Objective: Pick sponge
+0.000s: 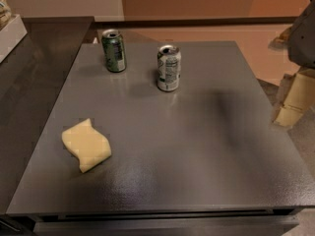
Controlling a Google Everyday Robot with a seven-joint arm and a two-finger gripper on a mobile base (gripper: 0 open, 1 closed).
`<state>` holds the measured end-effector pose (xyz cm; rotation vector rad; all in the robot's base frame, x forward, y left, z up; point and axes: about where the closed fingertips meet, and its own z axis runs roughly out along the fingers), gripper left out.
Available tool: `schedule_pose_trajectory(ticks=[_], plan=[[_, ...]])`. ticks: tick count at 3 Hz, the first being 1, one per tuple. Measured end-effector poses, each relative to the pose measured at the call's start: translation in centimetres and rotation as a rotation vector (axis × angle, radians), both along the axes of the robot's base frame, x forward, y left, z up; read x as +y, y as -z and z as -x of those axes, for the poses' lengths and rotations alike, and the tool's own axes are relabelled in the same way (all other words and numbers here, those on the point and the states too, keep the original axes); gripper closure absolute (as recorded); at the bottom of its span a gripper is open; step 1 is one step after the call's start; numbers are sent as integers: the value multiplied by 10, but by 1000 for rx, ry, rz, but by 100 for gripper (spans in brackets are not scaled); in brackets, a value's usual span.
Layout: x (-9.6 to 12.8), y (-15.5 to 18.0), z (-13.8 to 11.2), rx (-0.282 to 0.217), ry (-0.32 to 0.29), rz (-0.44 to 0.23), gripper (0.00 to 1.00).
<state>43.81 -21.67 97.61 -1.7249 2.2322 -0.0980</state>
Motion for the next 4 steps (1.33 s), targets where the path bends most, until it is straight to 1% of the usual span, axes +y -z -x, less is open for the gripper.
schedule_pose_trajectory(ticks=[1, 2, 3, 4], plan=[[0, 0, 0, 0, 0, 0, 0], [15, -3, 7, 3, -5, 1, 0], [49, -1, 23, 39, -6, -30, 0], [87, 12, 30, 77, 15, -45, 0]])
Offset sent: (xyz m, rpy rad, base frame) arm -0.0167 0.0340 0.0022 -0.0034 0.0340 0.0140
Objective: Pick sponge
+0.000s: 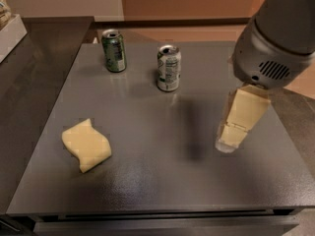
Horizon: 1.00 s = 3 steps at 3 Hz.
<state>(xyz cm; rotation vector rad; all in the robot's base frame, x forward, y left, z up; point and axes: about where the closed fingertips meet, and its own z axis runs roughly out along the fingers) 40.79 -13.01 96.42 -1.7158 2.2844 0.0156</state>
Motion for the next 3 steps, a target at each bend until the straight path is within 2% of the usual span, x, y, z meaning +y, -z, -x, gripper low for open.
schedule_pose_trajectory(ticks=[1, 3], plan=[[37, 20, 1, 25, 54, -16, 0], [114, 59, -9, 9, 180, -31, 0]])
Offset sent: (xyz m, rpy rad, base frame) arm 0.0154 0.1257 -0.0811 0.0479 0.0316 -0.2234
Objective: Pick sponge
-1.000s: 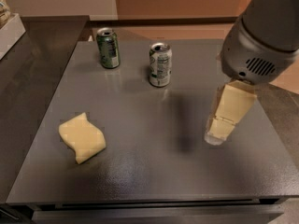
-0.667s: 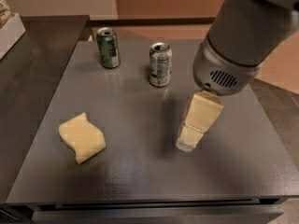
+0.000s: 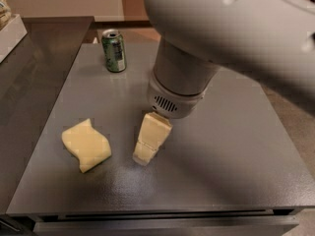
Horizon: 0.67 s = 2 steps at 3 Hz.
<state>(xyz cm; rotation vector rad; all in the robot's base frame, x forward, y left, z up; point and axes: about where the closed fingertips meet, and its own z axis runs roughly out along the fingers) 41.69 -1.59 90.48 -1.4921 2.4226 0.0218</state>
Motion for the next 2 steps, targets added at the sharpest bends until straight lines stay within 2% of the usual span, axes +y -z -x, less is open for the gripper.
schedule_pose_trajectory(ticks=[1, 2], plan=[[32, 20, -8, 27, 51, -10, 0], [66, 42, -12, 88, 65, -25, 0]])
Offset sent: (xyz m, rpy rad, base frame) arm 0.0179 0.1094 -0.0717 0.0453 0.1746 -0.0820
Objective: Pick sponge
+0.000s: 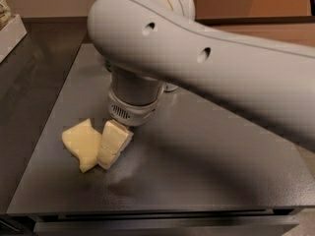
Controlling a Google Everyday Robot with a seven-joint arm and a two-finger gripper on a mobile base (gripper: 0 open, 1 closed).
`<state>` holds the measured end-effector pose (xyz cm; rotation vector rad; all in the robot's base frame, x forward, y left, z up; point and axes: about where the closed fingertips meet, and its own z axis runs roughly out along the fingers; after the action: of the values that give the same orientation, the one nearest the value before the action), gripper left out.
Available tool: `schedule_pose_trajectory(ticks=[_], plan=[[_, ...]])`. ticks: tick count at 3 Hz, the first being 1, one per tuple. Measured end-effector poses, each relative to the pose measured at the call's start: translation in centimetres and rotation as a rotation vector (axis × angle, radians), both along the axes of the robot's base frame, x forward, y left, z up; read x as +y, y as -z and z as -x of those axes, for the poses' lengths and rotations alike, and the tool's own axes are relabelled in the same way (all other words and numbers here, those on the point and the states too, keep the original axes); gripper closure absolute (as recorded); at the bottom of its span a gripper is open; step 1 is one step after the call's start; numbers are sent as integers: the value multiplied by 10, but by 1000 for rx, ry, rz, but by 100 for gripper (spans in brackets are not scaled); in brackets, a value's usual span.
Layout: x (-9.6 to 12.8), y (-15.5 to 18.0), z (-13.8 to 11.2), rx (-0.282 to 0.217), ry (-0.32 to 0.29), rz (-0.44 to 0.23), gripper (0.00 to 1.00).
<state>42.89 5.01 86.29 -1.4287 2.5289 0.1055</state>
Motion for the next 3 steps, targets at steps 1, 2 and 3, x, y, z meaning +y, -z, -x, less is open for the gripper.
schedule_pose_trajectory(ticks=[1, 2, 3], plan=[[30, 15, -3, 48, 7, -7, 0], [58, 17, -3, 73, 0, -18, 0], [78, 16, -2, 84, -22, -28, 0]])
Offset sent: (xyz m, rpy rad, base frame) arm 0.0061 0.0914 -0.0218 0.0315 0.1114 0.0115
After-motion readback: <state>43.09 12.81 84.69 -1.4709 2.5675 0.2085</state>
